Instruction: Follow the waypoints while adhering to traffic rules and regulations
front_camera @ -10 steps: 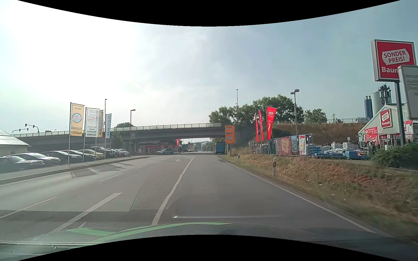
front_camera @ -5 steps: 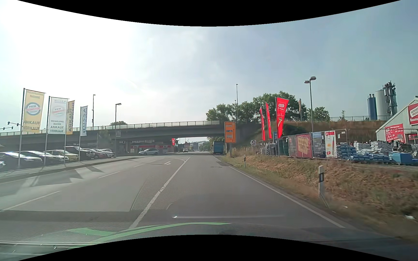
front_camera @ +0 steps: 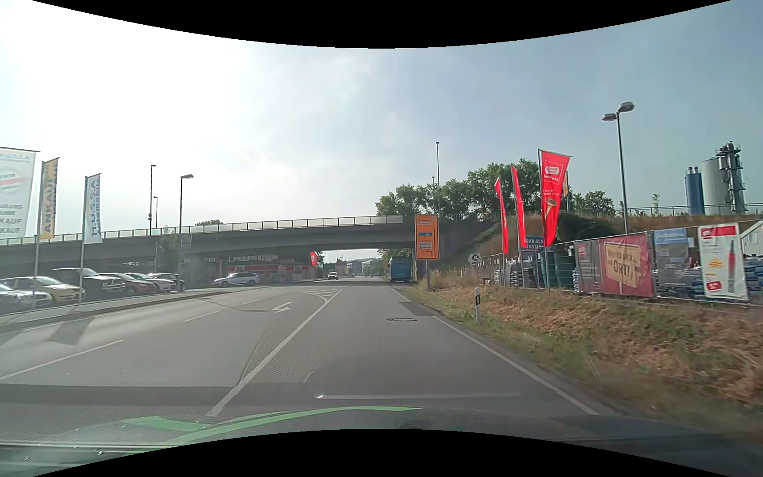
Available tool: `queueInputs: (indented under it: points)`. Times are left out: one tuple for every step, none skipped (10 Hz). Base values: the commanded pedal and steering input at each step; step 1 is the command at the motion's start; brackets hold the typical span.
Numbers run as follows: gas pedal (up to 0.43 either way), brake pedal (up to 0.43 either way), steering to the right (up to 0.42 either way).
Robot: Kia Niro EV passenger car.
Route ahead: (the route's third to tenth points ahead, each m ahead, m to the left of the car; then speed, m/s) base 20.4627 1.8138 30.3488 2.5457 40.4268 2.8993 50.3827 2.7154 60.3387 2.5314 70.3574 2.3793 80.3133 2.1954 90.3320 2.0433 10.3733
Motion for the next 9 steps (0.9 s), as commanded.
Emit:
queueInputs:
  points:
    - [0.15,0.0,-0.011]
    - [0.15,0.0,-0.013]
    - [0.15,0.0,-0.014]
    - [0.15,0.0,-0.014]
    - [0.15,0.0,-0.014]
    - [0.15,0.0,-0.014]
    - [0.15,0.0,-0.014]
    - [0.15,0.0,-0.014]
    - [0.15,0.0,-0.014]
